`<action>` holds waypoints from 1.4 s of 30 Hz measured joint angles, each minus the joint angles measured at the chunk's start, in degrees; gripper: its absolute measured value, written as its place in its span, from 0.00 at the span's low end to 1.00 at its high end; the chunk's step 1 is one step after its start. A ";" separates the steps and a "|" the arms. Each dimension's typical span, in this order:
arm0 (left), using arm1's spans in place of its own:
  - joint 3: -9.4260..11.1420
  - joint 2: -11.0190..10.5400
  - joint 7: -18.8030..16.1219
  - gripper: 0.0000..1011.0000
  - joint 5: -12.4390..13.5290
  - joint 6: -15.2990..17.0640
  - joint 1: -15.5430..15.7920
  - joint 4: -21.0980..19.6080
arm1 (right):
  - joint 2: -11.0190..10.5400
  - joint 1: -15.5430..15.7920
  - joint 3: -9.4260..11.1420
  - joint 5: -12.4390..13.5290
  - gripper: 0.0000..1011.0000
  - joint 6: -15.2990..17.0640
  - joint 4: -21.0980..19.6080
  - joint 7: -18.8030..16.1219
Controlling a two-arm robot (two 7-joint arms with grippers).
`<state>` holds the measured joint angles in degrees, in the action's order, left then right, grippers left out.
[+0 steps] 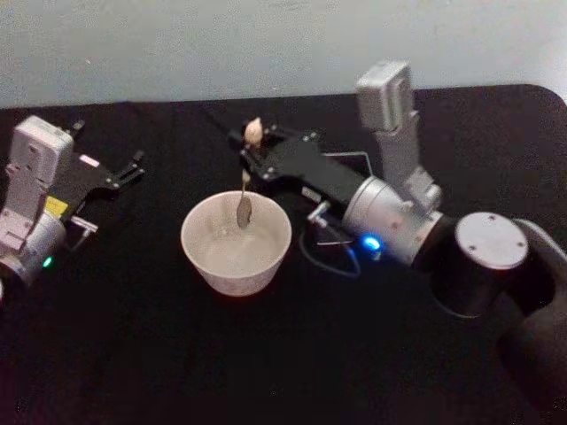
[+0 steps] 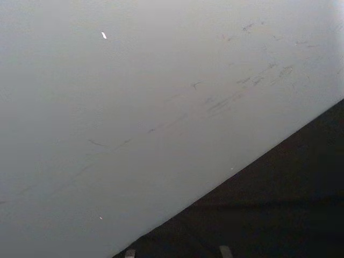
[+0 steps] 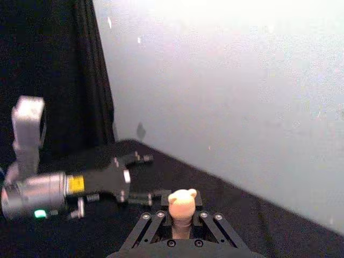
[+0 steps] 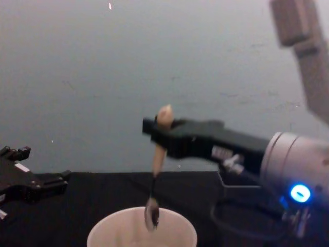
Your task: Pick up the stirring spoon with one hand, stir inside the cup, then place it back in its original position.
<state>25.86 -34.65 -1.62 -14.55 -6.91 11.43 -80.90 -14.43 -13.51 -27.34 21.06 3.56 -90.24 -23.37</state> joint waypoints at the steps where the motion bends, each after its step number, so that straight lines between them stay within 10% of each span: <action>1: 0.00 0.00 0.00 0.99 0.00 0.00 0.00 0.00 | -0.19 0.11 0.31 0.44 0.19 -0.02 -0.62 -0.09; 20: 0.00 0.00 0.00 0.99 0.00 0.00 0.00 0.00 | -5.46 2.55 7.53 7.77 0.19 -0.52 -11.47 3.45; 42: 0.00 0.00 0.00 0.99 0.00 0.00 0.00 0.00 | -8.43 6.81 10.50 3.94 0.19 1.89 -13.67 8.41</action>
<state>25.86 -34.65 -1.62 -14.55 -6.91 11.43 -80.90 -22.86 -6.70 -16.84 25.00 5.45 -103.91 -14.96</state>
